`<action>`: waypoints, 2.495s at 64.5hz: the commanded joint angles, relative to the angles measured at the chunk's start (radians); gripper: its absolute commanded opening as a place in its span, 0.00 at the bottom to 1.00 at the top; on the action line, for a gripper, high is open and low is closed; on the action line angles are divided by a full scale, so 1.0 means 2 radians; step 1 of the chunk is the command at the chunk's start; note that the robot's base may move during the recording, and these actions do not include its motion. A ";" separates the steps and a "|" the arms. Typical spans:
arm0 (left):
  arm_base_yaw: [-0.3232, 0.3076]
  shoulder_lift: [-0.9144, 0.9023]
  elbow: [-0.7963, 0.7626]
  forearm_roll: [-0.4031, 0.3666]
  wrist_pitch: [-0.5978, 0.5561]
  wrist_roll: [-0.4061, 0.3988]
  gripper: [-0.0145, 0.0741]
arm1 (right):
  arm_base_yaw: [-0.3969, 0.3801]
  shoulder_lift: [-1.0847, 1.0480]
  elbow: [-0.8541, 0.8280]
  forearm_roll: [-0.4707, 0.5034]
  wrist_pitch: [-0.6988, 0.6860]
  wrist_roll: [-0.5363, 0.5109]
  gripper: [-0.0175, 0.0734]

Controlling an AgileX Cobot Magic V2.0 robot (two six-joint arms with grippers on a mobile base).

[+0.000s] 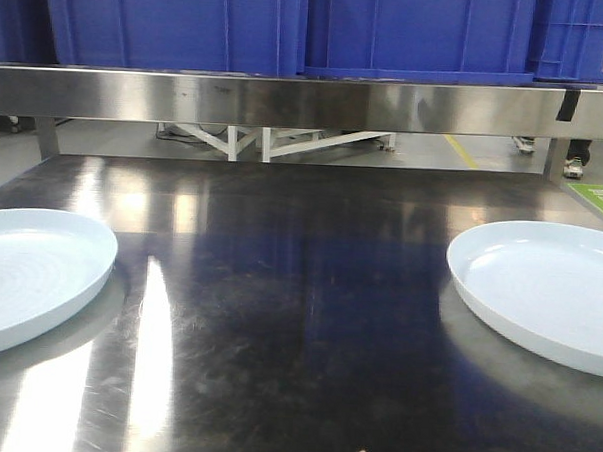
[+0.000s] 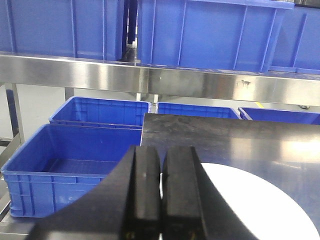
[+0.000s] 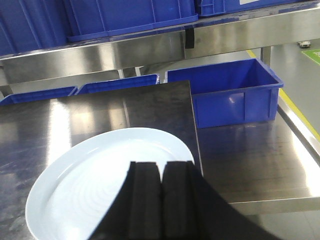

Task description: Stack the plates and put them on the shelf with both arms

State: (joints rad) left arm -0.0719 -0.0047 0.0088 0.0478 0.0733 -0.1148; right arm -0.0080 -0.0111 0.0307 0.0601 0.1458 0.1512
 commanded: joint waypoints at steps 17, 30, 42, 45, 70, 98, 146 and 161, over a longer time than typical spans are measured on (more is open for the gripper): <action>-0.001 -0.008 0.001 0.000 -0.046 -0.001 0.26 | -0.002 -0.009 -0.001 -0.002 -0.042 -0.002 0.26; -0.001 -0.008 0.001 0.000 -0.046 -0.001 0.26 | -0.002 -0.009 -0.001 -0.002 -0.042 -0.002 0.26; -0.001 -0.008 -0.001 0.003 -0.047 -0.001 0.26 | -0.002 -0.009 -0.001 -0.002 -0.042 -0.002 0.26; -0.001 -0.008 -0.008 0.003 -0.043 -0.001 0.26 | -0.002 -0.009 -0.001 -0.002 -0.042 -0.002 0.26; -0.001 0.249 -0.416 0.035 0.249 -0.001 0.26 | -0.002 -0.009 -0.001 -0.002 -0.042 -0.002 0.26; -0.001 0.399 -0.529 0.013 0.316 0.057 0.26 | -0.002 -0.009 -0.001 -0.002 -0.042 -0.002 0.26; -0.001 0.399 -0.528 -0.008 0.251 0.057 0.26 | -0.002 -0.009 -0.001 -0.002 -0.042 -0.002 0.26; -0.002 0.399 -0.528 -0.008 0.252 0.057 0.26 | -0.002 -0.009 -0.001 -0.002 -0.049 -0.002 0.26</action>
State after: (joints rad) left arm -0.0719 0.7925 -1.0133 0.0407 0.6621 0.0000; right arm -0.0080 -0.0111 0.0307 0.0601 0.1458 0.1512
